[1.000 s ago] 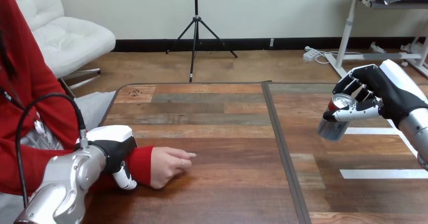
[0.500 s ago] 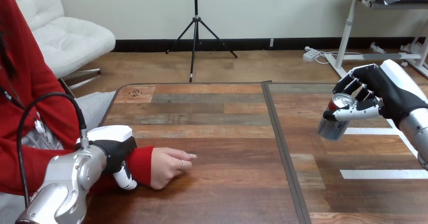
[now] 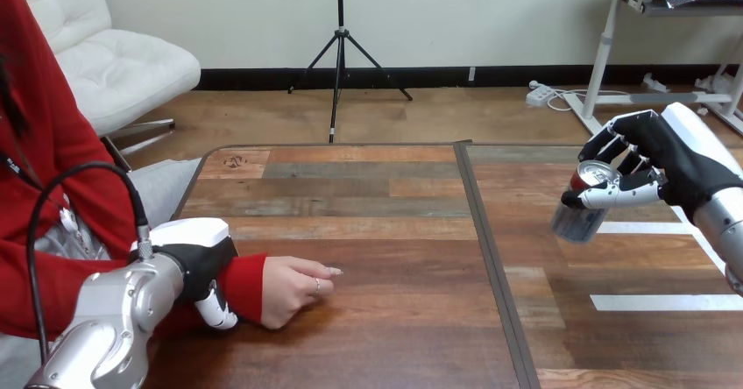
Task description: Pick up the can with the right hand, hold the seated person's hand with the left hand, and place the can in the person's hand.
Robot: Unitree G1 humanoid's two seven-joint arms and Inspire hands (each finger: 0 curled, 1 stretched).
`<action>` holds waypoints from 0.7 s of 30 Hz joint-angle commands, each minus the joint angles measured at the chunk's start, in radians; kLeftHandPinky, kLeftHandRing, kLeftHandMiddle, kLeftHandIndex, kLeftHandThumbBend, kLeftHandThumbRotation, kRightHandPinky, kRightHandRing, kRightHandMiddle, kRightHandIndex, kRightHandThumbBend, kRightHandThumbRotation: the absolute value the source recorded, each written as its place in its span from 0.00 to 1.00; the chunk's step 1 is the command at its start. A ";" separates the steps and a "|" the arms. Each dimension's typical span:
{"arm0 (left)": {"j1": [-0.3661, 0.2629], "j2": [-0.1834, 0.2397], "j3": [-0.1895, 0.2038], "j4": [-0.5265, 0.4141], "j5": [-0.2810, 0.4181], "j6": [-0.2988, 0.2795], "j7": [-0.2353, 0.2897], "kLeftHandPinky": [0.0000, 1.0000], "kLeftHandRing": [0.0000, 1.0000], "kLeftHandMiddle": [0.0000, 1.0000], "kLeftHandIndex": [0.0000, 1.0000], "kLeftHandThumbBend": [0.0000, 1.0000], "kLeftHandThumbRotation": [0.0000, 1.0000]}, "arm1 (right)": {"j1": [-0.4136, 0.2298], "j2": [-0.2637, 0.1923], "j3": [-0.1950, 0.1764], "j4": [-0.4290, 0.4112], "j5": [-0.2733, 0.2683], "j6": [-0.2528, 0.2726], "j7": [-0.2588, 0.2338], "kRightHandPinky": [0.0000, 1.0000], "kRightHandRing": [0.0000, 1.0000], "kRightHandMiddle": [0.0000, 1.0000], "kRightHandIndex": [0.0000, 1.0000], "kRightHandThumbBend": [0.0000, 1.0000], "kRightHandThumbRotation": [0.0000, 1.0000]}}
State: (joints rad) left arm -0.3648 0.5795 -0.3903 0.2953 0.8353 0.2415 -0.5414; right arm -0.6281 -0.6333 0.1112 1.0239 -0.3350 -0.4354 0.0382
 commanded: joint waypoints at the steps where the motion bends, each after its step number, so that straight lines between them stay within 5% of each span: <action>1: 0.067 0.015 -0.027 0.007 -0.012 -0.008 -0.015 0.27 0.39 0.50 0.63 0.71 0.00 | -0.049 -0.014 -0.030 -0.047 0.017 -0.021 -0.031 0.32 0.36 0.45 0.49 0.71 0.00; 21: 0.092 0.034 0.034 -0.062 -0.071 -0.034 0.050 0.21 0.30 0.41 0.51 0.72 0.00 | -0.045 -0.012 -0.032 -0.053 0.023 -0.019 -0.029 0.32 0.36 0.45 0.49 0.71 0.00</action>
State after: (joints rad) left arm -0.3124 0.5964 -0.3575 0.2589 0.7822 0.2213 -0.4868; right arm -0.6281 -0.6332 0.1112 1.0240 -0.3311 -0.4353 0.0382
